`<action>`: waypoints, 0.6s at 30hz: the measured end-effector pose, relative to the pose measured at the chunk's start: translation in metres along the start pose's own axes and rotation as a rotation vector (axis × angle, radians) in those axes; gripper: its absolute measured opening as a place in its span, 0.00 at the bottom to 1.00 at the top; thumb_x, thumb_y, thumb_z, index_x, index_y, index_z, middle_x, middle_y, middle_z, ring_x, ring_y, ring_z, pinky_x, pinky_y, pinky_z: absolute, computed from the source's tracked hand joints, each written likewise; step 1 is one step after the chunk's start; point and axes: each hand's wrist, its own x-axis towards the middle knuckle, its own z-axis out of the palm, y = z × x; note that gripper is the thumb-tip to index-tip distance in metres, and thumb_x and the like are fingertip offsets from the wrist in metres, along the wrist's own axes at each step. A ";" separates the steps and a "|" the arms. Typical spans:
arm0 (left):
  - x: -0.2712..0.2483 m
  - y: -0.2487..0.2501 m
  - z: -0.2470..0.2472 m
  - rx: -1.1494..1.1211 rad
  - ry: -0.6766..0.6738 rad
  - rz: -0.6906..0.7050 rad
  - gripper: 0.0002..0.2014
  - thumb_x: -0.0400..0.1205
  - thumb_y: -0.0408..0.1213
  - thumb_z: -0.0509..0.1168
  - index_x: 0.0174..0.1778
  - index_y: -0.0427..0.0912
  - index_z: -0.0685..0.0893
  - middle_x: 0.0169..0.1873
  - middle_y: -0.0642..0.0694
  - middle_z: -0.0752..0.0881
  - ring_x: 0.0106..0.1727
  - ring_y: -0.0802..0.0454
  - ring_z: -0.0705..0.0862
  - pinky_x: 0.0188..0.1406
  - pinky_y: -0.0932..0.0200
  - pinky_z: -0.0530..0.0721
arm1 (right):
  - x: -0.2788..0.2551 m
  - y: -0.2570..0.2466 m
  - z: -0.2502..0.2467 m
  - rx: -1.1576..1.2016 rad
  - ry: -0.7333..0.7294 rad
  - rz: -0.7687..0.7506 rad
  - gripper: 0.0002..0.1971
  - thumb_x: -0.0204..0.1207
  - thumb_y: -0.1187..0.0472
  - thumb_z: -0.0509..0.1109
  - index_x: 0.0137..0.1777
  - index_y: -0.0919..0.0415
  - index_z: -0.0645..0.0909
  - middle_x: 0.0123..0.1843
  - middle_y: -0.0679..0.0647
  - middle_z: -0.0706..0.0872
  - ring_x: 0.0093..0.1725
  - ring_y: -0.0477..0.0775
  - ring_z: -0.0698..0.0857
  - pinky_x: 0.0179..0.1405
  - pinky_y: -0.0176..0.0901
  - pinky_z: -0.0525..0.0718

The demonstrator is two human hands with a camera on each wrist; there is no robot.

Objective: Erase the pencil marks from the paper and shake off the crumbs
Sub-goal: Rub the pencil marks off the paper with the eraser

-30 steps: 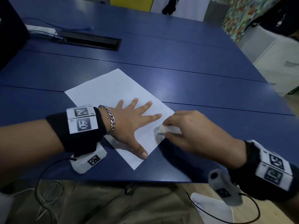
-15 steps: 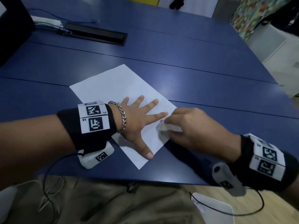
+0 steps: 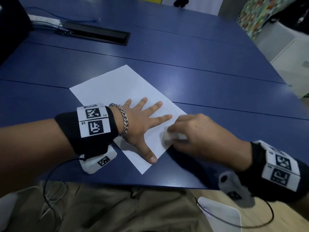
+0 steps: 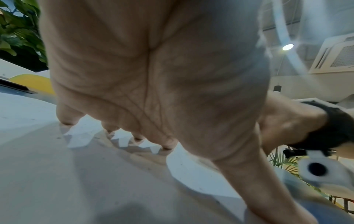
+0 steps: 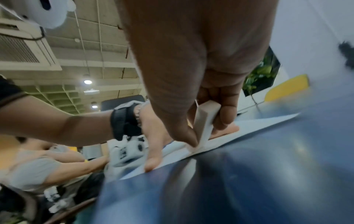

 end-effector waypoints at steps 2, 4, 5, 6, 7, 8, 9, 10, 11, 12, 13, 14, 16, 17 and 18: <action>0.000 0.001 -0.001 0.002 -0.010 -0.002 0.71 0.58 0.87 0.68 0.80 0.78 0.20 0.84 0.57 0.17 0.88 0.35 0.23 0.85 0.20 0.37 | 0.005 0.010 -0.002 0.008 0.073 0.032 0.10 0.80 0.47 0.67 0.51 0.49 0.86 0.45 0.46 0.83 0.45 0.53 0.85 0.45 0.51 0.85; 0.000 0.001 -0.001 0.008 -0.013 -0.007 0.71 0.58 0.87 0.68 0.80 0.78 0.20 0.84 0.57 0.17 0.88 0.35 0.23 0.85 0.20 0.37 | -0.002 0.000 0.002 -0.024 0.055 -0.022 0.11 0.81 0.48 0.64 0.52 0.50 0.86 0.47 0.46 0.83 0.45 0.52 0.85 0.45 0.49 0.84; 0.000 0.001 -0.001 0.011 -0.015 -0.008 0.71 0.58 0.87 0.68 0.80 0.78 0.20 0.84 0.57 0.16 0.88 0.34 0.23 0.85 0.20 0.37 | -0.008 -0.010 0.003 -0.028 0.011 -0.076 0.12 0.80 0.49 0.63 0.52 0.49 0.86 0.47 0.45 0.84 0.45 0.51 0.84 0.44 0.47 0.83; -0.001 0.001 -0.001 0.016 -0.017 -0.007 0.71 0.57 0.88 0.68 0.80 0.77 0.20 0.84 0.57 0.16 0.88 0.34 0.23 0.85 0.19 0.37 | -0.012 -0.015 0.005 -0.024 -0.034 -0.118 0.12 0.79 0.49 0.62 0.51 0.49 0.86 0.47 0.45 0.84 0.44 0.50 0.83 0.43 0.45 0.82; 0.000 0.001 -0.001 0.019 -0.018 -0.005 0.71 0.57 0.88 0.68 0.80 0.77 0.19 0.84 0.57 0.16 0.88 0.34 0.23 0.85 0.19 0.37 | -0.011 -0.014 0.003 -0.024 -0.066 -0.118 0.12 0.78 0.49 0.62 0.51 0.49 0.86 0.46 0.45 0.84 0.43 0.50 0.83 0.43 0.44 0.82; 0.000 0.001 -0.001 0.020 -0.022 -0.004 0.71 0.57 0.88 0.68 0.79 0.77 0.19 0.84 0.57 0.16 0.88 0.34 0.23 0.85 0.19 0.37 | -0.006 -0.008 -0.001 -0.021 -0.066 -0.077 0.12 0.78 0.48 0.63 0.50 0.49 0.86 0.46 0.46 0.84 0.43 0.51 0.83 0.43 0.45 0.83; 0.000 0.001 -0.002 0.019 -0.028 -0.003 0.71 0.57 0.88 0.68 0.79 0.78 0.19 0.84 0.57 0.16 0.88 0.35 0.23 0.85 0.20 0.37 | 0.000 0.000 -0.005 -0.011 -0.027 -0.030 0.11 0.79 0.46 0.64 0.49 0.49 0.85 0.45 0.46 0.83 0.43 0.52 0.83 0.44 0.49 0.84; -0.001 0.001 -0.002 0.015 -0.032 -0.003 0.71 0.58 0.88 0.68 0.79 0.78 0.19 0.84 0.57 0.16 0.88 0.35 0.23 0.85 0.20 0.37 | 0.004 0.008 -0.007 -0.002 0.021 0.000 0.11 0.79 0.45 0.65 0.48 0.50 0.85 0.44 0.47 0.83 0.42 0.53 0.83 0.45 0.52 0.85; -0.001 0.001 -0.002 0.011 -0.034 -0.002 0.71 0.58 0.88 0.68 0.79 0.78 0.18 0.84 0.57 0.16 0.88 0.35 0.22 0.85 0.20 0.37 | 0.005 0.013 -0.007 0.001 0.045 0.020 0.11 0.80 0.45 0.66 0.48 0.50 0.85 0.44 0.47 0.83 0.42 0.53 0.83 0.45 0.54 0.85; -0.001 0.001 -0.002 0.006 -0.033 0.001 0.71 0.58 0.87 0.68 0.79 0.78 0.19 0.84 0.57 0.16 0.88 0.35 0.22 0.85 0.20 0.36 | 0.004 0.013 -0.005 -0.004 0.046 0.011 0.12 0.80 0.45 0.66 0.49 0.50 0.85 0.44 0.46 0.83 0.43 0.52 0.83 0.45 0.53 0.85; -0.001 0.000 -0.001 0.000 -0.027 0.005 0.71 0.58 0.87 0.69 0.79 0.78 0.19 0.84 0.57 0.16 0.88 0.35 0.22 0.85 0.20 0.35 | 0.002 0.010 -0.003 -0.009 0.024 -0.016 0.12 0.79 0.44 0.65 0.50 0.49 0.85 0.45 0.45 0.83 0.43 0.52 0.83 0.46 0.52 0.85; -0.001 -0.001 0.000 -0.011 -0.017 0.013 0.71 0.59 0.87 0.69 0.80 0.77 0.19 0.84 0.57 0.17 0.88 0.35 0.22 0.85 0.21 0.34 | -0.001 0.006 -0.001 0.012 -0.006 -0.046 0.13 0.79 0.44 0.64 0.51 0.48 0.86 0.46 0.45 0.84 0.44 0.51 0.84 0.47 0.51 0.85; -0.001 -0.003 0.003 -0.047 0.015 0.036 0.74 0.58 0.85 0.71 0.80 0.73 0.17 0.85 0.60 0.19 0.89 0.37 0.23 0.85 0.22 0.33 | -0.007 0.003 -0.002 0.061 -0.011 -0.038 0.13 0.79 0.43 0.66 0.52 0.48 0.87 0.46 0.45 0.87 0.45 0.50 0.85 0.48 0.50 0.85; -0.002 -0.005 0.003 -0.067 0.035 0.052 0.76 0.58 0.85 0.72 0.80 0.70 0.16 0.85 0.62 0.20 0.89 0.39 0.24 0.85 0.23 0.33 | -0.007 0.008 -0.006 0.084 0.047 0.004 0.13 0.79 0.44 0.68 0.53 0.48 0.89 0.47 0.46 0.88 0.46 0.49 0.86 0.48 0.49 0.86; -0.003 -0.007 0.004 -0.088 0.052 0.069 0.78 0.58 0.85 0.73 0.80 0.68 0.14 0.85 0.64 0.20 0.89 0.41 0.24 0.86 0.24 0.33 | -0.007 0.015 -0.010 0.113 0.128 0.062 0.11 0.79 0.45 0.71 0.54 0.48 0.90 0.47 0.45 0.89 0.46 0.48 0.87 0.48 0.48 0.86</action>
